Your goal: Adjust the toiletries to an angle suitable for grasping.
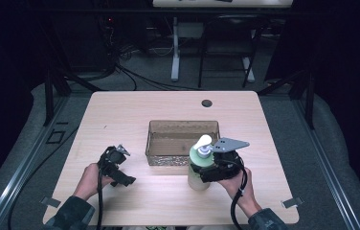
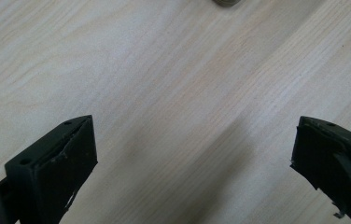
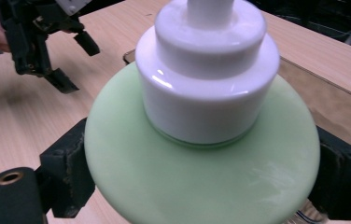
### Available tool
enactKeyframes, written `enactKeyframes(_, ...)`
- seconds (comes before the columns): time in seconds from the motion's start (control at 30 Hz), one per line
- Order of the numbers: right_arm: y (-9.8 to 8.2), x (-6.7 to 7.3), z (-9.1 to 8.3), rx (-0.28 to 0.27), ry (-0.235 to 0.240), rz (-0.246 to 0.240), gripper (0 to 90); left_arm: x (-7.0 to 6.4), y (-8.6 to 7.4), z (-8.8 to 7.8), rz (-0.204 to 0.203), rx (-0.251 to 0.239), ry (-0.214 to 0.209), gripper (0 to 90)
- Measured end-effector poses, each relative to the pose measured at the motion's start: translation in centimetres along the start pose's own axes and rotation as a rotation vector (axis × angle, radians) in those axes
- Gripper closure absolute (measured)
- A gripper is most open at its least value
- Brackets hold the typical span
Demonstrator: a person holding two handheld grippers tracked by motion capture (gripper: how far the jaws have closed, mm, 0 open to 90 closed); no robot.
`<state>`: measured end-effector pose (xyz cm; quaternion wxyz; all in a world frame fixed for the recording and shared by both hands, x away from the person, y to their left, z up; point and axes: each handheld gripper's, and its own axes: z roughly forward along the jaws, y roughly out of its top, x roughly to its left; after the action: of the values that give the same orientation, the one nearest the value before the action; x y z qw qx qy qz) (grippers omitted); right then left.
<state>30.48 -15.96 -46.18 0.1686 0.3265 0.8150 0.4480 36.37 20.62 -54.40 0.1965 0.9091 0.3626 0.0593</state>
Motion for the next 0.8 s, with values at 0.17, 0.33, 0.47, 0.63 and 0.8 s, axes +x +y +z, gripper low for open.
enactKeyframes(0.17, -0.2, -0.5, -0.5, 0.003, -0.045, 0.028, 11.6, 0.0, 0.0, 0.0, -0.003, 0.0, 0.0, 0.0)
enactKeyframes(0.33, -0.5, -0.9, -1.0, 0.007, -0.095, 0.061, 11.6, 0.0, 0.0, 0.1, -0.003, 0.001, 0.0, 0.0)
enactKeyframes(0.47, -0.7, -1.2, -1.4, 0.007, -0.132, 0.081, 11.6, 0.0, 0.0, 0.1, -0.002, 0.001, 0.0, 0.0)
enactKeyframes(0.63, -0.9, -1.4, -1.7, 0.01, -0.172, 0.112, 11.5, 0.0, 0.0, 0.1, -0.002, 0.003, -0.002, 0.0)
enactKeyframes(0.8, -1.0, -1.5, -2.1, 0.019, -0.235, 0.158, 11.5, 0.0, 0.0, 0.1, -0.002, 0.006, -0.001, 0.0)
